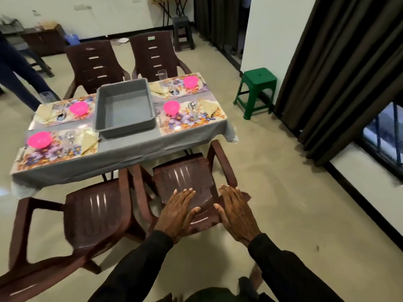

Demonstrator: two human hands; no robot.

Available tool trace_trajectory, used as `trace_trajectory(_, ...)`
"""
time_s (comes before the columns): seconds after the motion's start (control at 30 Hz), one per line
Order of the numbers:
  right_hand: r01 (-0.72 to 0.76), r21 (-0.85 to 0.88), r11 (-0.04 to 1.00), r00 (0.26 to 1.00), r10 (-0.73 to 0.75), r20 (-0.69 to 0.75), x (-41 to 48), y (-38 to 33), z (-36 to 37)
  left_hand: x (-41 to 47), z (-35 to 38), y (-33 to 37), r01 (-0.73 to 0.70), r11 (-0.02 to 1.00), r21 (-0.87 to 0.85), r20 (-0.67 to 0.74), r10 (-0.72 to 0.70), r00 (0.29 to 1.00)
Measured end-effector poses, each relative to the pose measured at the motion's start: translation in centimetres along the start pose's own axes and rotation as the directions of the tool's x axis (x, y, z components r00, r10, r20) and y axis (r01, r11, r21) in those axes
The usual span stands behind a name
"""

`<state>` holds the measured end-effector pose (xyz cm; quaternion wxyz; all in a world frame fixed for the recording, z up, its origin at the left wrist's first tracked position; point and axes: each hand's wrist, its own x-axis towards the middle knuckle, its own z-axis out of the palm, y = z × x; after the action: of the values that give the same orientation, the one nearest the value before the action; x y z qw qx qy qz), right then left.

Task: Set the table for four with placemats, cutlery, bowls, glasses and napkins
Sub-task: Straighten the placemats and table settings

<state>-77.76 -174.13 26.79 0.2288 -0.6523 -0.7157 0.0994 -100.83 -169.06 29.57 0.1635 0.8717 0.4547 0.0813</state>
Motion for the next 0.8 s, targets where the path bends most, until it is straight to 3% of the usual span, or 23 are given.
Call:
trace_trajectory(0.43, 0.011, -0.012, 1.000, 0.999, -0.010, 0.051, 5.8, 23.1, -11.6, 20.4, 3.9, 16.6, 0.082, 0.992, -0.094, -0.026, -0.085, 0.996)
trace_trajectory(0.57, 0.042, 0.002, 0.999, 0.997, -0.042, 0.059, 10.1, 27.0, -13.2, 25.5, 4.2, 17.8, 0.103, 0.986, -0.128, -0.070, -0.112, 0.991)
trace_trajectory(0.8, 0.109, 0.018, 0.994, 0.991, -0.111, 0.081, 21.3, 34.3, -13.8, 36.8, 6.6, 14.7, 0.247, 0.957, -0.149, 0.006, -0.249, 0.968)
